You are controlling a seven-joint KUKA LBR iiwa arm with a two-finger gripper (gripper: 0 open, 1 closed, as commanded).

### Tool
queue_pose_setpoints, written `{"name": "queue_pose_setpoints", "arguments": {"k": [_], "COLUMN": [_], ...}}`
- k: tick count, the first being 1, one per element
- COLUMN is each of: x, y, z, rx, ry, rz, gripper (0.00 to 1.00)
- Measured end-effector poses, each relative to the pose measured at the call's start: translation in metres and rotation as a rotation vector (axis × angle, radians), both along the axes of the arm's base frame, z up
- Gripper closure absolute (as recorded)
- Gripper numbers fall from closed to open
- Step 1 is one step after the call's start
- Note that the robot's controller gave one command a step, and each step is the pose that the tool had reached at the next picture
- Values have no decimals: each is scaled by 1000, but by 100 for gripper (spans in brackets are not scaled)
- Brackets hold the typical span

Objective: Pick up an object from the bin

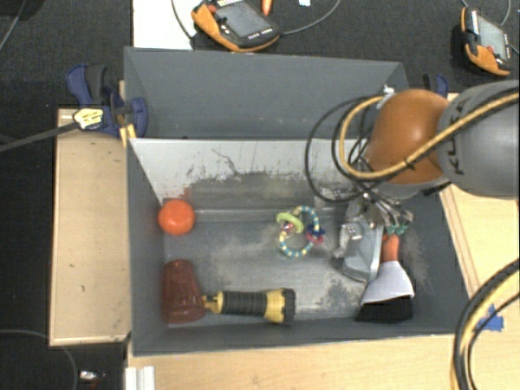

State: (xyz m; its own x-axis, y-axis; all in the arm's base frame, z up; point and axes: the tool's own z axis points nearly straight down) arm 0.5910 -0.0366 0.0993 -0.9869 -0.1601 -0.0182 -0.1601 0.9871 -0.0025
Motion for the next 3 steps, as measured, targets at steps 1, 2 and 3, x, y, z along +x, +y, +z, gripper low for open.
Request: {"name": "queue_pose_setpoints", "arguments": {"k": [1, 2, 3], "x": [-13, -25, -23], "y": [48, -43, -35], "z": [-15, -23, -22], "rx": [-9, 7, -3], "ry": [-3, 0, -3], "rz": [437, 256, 241], "gripper": [0, 0, 0]}}
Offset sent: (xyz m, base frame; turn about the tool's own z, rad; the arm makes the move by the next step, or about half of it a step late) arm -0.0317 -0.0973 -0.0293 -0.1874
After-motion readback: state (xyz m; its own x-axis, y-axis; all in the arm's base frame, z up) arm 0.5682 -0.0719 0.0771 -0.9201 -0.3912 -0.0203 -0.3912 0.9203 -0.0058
